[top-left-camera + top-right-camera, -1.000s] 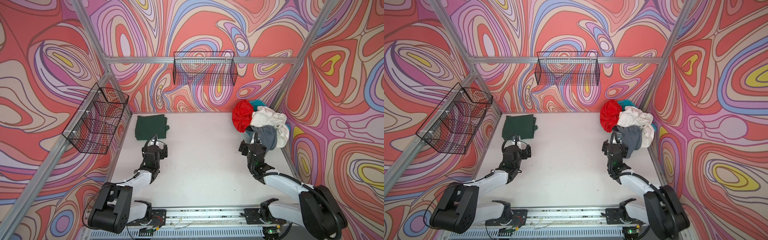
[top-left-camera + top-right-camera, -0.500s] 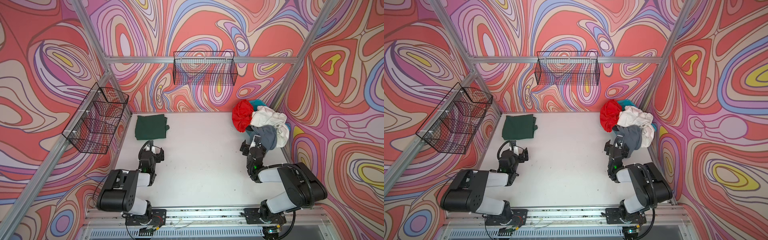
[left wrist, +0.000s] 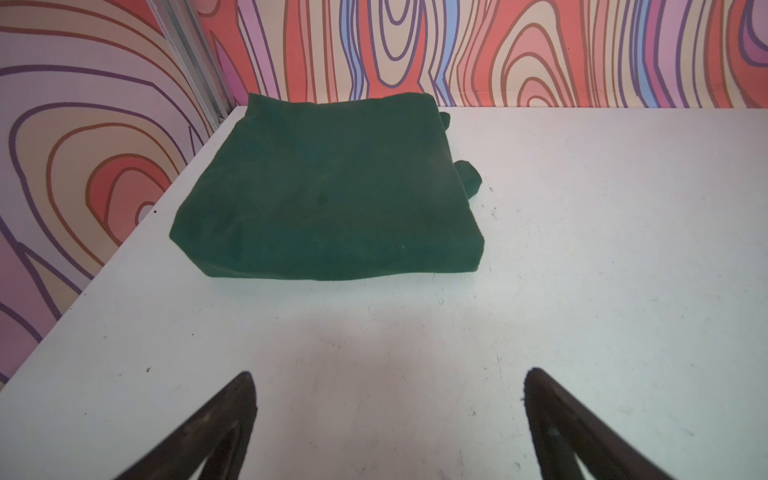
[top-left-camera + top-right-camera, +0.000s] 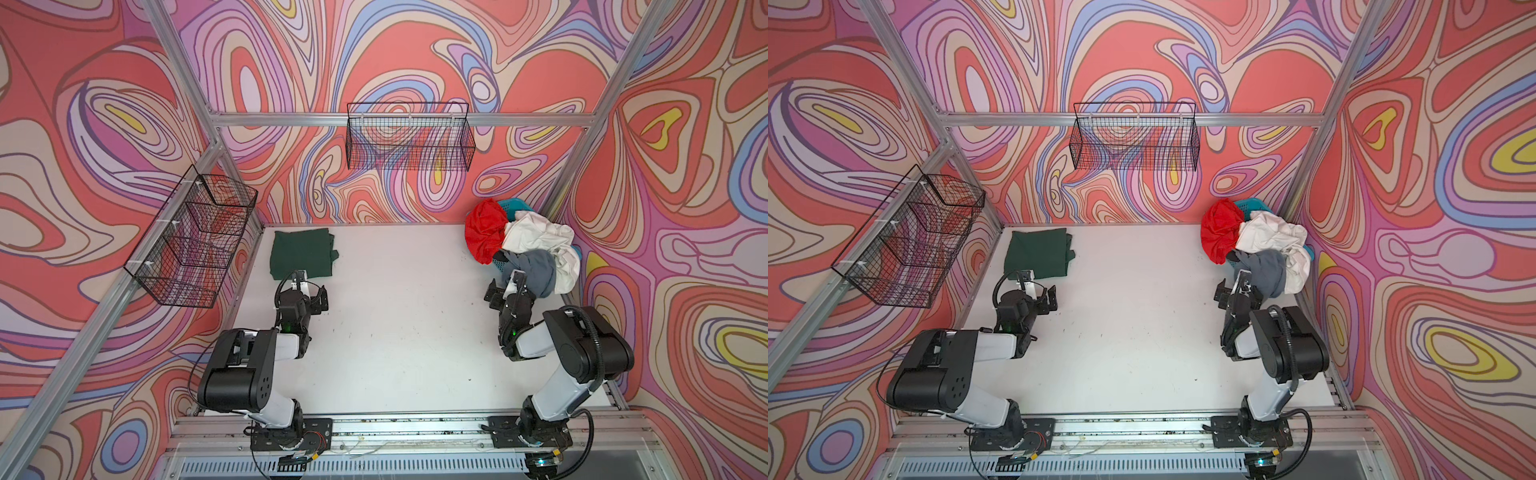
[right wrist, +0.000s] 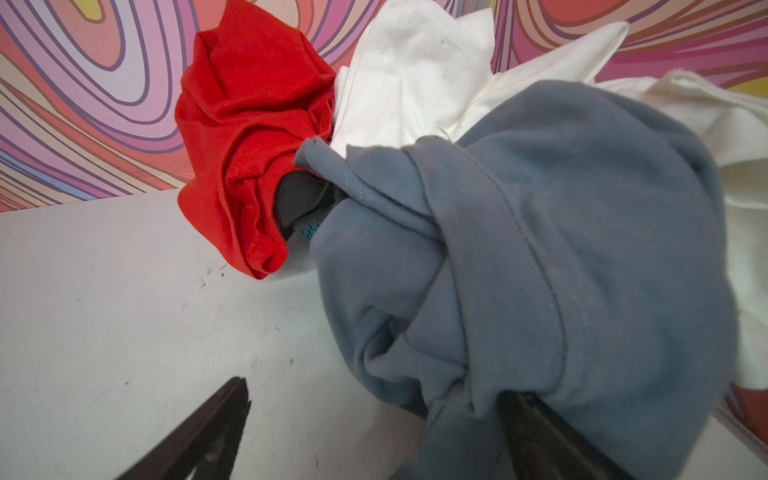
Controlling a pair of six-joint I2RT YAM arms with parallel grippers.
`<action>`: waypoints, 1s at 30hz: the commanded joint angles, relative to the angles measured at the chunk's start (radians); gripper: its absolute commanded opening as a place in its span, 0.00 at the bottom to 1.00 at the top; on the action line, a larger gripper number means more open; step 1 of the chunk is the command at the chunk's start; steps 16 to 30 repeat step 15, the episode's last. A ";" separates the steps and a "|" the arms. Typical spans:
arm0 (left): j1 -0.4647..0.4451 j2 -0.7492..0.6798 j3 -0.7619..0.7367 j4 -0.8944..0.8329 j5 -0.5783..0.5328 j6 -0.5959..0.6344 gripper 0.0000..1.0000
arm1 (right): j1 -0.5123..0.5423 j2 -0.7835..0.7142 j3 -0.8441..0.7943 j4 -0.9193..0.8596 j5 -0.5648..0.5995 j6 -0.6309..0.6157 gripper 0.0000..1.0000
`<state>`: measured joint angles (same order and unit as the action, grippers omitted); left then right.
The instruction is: Fold and stack the t-shirts
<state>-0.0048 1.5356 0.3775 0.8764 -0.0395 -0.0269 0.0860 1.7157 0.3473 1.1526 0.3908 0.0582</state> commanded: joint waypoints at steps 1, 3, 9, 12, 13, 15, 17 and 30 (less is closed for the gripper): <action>0.005 0.002 -0.001 0.006 0.032 0.008 1.00 | -0.003 -0.009 0.021 0.026 -0.036 -0.007 0.98; 0.005 0.002 0.001 0.002 0.037 0.010 1.00 | -0.003 -0.007 0.022 0.024 -0.041 -0.007 0.98; 0.005 0.003 0.003 0.000 0.038 0.010 1.00 | -0.004 -0.002 0.032 0.008 -0.046 -0.007 0.98; 0.005 0.003 0.003 0.001 0.038 0.009 1.00 | -0.004 -0.002 0.032 0.006 -0.047 -0.006 0.98; 0.005 0.004 0.002 0.003 0.037 0.009 1.00 | -0.003 -0.004 0.028 0.011 -0.046 -0.006 0.98; 0.005 0.004 0.003 0.003 0.038 0.009 1.00 | -0.003 -0.007 0.023 0.021 -0.045 -0.008 0.98; 0.005 0.004 0.003 0.003 0.038 0.009 1.00 | -0.003 -0.007 0.023 0.021 -0.045 -0.008 0.98; 0.005 0.004 0.003 0.003 0.038 0.009 1.00 | -0.003 -0.007 0.023 0.021 -0.045 -0.008 0.98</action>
